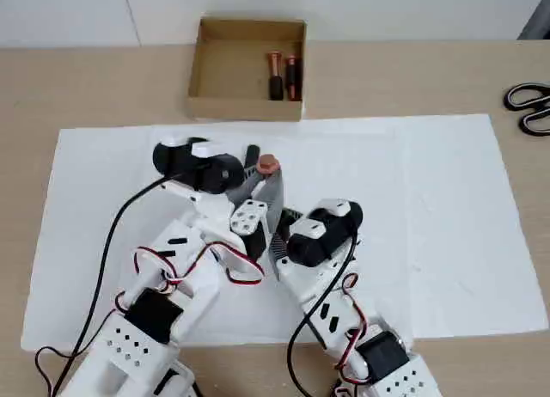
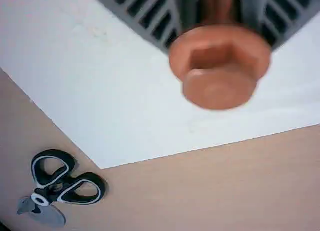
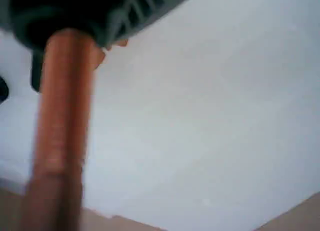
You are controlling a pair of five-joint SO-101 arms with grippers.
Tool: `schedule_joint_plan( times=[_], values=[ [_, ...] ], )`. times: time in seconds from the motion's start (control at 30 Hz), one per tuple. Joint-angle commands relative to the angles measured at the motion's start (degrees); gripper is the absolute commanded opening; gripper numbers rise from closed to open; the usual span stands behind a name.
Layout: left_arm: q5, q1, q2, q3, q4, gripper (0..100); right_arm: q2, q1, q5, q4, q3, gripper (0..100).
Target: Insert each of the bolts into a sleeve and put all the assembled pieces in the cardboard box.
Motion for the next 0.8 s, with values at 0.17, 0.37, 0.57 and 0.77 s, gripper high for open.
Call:
schedule_joint_plan(
  times=[0.17, 0.37, 0.57, 0.77],
  values=[
    [0.26, 0.97, -0.79, -0.31, -0.97, 1, -1.71, -0.31, -0.53, -1.36, 0.44, 0.5],
    [0.26, 2.29, -0.79, -0.4, -0.7, 1, -1.71, -0.31, -0.53, -1.36, 0.44, 0.5],
    [0.09, 2.37, -0.79, -0.22, -0.53, 1, -1.71, -0.31, -0.53, -1.36, 0.44, 0.5],
    [0.09, 2.37, -0.79, -0.57, 4.13, 1, -1.71, -0.31, -0.44, -1.36, 0.44, 0.5]
  ],
)
